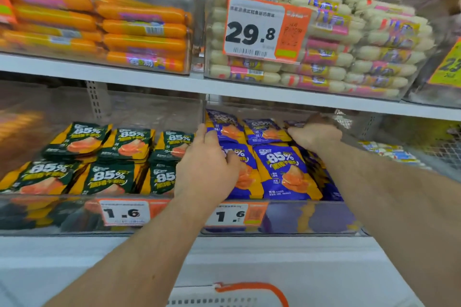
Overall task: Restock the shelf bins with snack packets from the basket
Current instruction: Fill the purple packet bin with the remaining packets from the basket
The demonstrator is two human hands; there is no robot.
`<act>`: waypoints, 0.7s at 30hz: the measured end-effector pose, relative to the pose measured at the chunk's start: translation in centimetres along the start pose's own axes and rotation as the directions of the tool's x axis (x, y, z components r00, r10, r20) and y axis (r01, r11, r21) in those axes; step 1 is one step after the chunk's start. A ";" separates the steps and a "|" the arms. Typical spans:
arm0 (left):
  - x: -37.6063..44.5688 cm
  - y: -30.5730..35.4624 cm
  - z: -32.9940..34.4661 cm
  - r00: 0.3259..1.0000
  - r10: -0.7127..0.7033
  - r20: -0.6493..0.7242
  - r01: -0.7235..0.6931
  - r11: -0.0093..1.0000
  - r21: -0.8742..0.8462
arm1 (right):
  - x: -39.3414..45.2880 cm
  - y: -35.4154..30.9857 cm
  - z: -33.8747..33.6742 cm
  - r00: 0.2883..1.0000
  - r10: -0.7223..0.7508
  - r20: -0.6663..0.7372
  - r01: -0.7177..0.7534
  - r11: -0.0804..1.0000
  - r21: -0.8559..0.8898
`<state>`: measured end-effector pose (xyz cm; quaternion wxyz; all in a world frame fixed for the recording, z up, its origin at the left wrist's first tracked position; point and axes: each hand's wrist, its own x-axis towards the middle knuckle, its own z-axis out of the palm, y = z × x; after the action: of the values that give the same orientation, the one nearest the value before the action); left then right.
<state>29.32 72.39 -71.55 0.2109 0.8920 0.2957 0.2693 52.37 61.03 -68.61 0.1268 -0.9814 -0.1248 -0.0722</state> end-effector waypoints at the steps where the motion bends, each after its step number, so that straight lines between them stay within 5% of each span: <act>1: 0.0 -0.1 0.1 1.000 0.002 -0.007 -0.002 1.000 -0.011 | 0.5 0.2 0.2 1.000 0.001 -0.010 -0.001 1.000 0.002; 17: -0.2 -0.3 0.2 0.999 0.018 -0.051 -0.020 0.999 -0.032 | 2.0 -0.1 -0.3 0.969 -0.117 0.220 0.131 0.990 -0.052; 21: -0.3 -0.3 0.2 0.998 0.024 -0.049 -0.026 0.999 -0.045 | 0.2 -0.3 -1.4 0.975 -0.135 0.176 0.142 0.989 -0.031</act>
<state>29.10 72.41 -71.94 0.2204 0.8838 0.2832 0.3003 52.36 60.98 -67.17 0.0889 -0.9754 -0.2018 0.0024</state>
